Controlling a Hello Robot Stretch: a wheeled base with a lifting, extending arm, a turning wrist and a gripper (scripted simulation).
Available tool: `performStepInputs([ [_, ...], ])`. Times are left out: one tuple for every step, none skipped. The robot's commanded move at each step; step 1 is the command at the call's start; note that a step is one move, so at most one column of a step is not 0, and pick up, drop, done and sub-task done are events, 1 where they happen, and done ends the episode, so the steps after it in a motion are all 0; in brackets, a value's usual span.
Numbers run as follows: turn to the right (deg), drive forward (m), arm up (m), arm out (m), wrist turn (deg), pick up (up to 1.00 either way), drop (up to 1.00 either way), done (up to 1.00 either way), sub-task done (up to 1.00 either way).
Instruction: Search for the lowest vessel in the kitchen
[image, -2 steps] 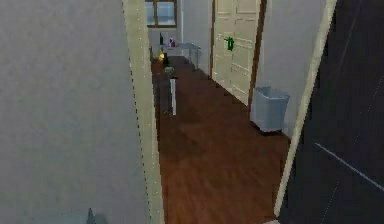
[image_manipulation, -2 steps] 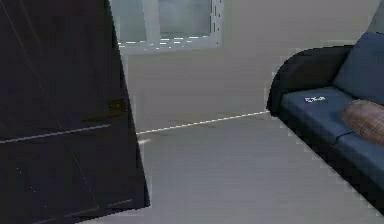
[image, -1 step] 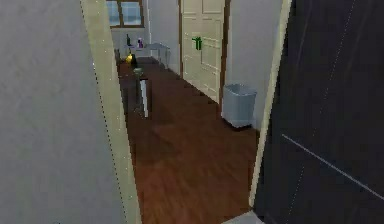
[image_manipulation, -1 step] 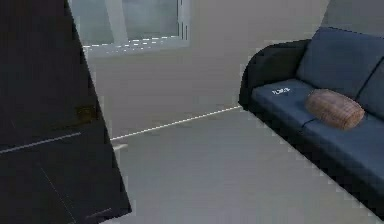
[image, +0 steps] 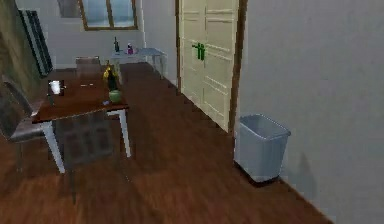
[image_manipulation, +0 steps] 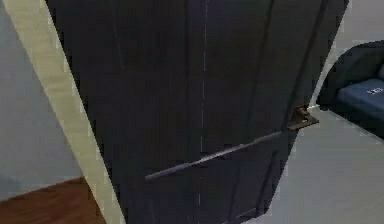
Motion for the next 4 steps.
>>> performStepInputs([
  [-12.0, 0.00, 0.00, 0.00, 0.0, 0.00, 0.00, 0.00, 0.00],
  [0.0, 0.25, 0.00, 0.00, 0.0, 0.00, 0.00, 0.00, 0.00],
  [-45.0, 0.00, 0.00, 0.00, 0.0, 0.00, 0.00, 0.00, 0.00],
  [-9.0, 0.00, 0.00, 0.00, 0.0, 0.00, 0.00, 0.00, 0.00],
])
